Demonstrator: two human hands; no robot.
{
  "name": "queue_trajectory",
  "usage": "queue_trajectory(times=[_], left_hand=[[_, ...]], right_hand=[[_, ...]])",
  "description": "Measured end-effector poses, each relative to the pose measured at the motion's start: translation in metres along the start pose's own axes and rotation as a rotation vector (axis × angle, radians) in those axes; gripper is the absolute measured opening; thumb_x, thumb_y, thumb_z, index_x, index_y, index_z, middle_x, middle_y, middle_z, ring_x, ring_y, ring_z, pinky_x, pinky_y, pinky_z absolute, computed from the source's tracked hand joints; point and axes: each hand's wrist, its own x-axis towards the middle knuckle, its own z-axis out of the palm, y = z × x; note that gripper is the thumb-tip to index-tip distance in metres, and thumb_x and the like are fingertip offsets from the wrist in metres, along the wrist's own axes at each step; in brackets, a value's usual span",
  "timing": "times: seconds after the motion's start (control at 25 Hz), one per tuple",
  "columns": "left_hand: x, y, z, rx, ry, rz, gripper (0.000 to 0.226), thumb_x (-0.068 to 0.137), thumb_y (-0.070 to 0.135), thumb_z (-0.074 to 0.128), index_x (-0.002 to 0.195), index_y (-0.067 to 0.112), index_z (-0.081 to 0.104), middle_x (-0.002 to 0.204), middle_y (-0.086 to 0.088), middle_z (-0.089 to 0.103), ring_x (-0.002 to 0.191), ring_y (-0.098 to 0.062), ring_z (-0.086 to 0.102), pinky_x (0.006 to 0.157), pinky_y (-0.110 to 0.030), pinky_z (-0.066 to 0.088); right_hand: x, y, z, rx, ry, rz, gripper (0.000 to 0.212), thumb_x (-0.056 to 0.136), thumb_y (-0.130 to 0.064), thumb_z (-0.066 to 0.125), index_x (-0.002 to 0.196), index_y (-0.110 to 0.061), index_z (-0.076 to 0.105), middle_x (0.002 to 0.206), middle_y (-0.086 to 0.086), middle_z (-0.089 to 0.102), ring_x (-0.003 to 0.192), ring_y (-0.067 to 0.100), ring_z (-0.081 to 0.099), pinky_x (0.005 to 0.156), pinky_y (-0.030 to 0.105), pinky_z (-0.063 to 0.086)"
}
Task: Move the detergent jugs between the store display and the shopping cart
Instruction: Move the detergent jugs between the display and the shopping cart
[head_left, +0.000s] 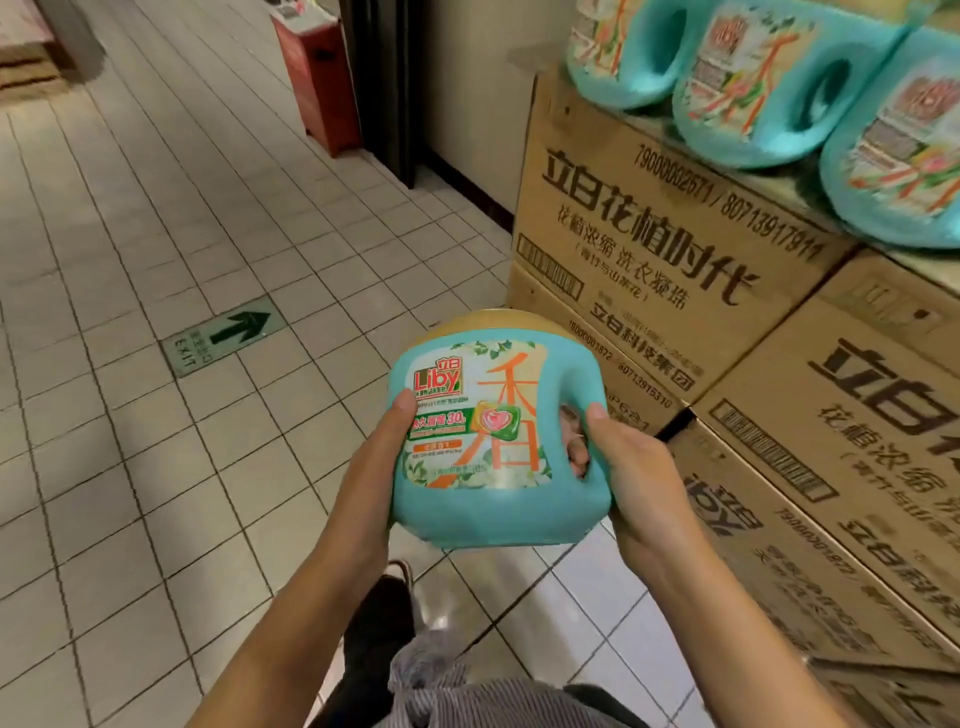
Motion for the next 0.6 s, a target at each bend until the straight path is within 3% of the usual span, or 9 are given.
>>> queue_trajectory(times=[0.12,0.28,0.44,0.6], left_hand=[[0.060,0.031,-0.013,0.081,-0.146,-0.002,0.053,0.068,0.071,0.067,0.102,0.030,0.074,0.103,-0.005,0.076,0.091,-0.023,0.074,0.065,-0.025,0.058],[0.132,0.080,-0.011,0.132,-0.335,-0.005,0.062,0.060,0.052,0.083,0.110,0.019,0.067,0.104,-0.009,0.076,0.087,-0.025,0.075,0.062,-0.025,0.057],[0.180,0.120,0.018,0.146,-0.506,-0.015,0.052,0.052,0.044,0.089,0.097,0.025,0.073,0.099,-0.010,0.076,0.084,-0.027,0.075,0.059,-0.028,0.058],[0.217,0.154,0.063,0.127,-0.637,0.019,0.071,0.050,0.041,0.088,0.112,0.018,0.066,0.103,-0.010,0.075,0.088,-0.029,0.074,0.061,-0.031,0.059]], right_hand=[[0.031,-0.014,0.027,0.052,0.088,-0.060,0.040,0.099,-0.031,0.052,0.061,-0.018,0.059,0.063,0.009,0.049,0.058,0.021,0.046,0.049,0.021,0.041],[0.058,-0.038,0.055,0.131,0.250,-0.165,0.048,0.099,-0.032,0.049,0.053,-0.017,0.050,0.060,0.009,0.052,0.066,0.025,0.047,0.056,0.028,0.039],[0.073,-0.067,0.060,0.199,0.341,-0.282,0.038,0.092,-0.037,0.057,0.061,-0.015,0.052,0.065,0.013,0.052,0.062,0.023,0.048,0.053,0.026,0.039],[0.088,-0.107,0.046,0.206,0.392,-0.462,0.019,0.078,-0.038,0.071,0.074,-0.020,0.068,0.072,0.005,0.065,0.064,0.015,0.060,0.054,0.023,0.046]])
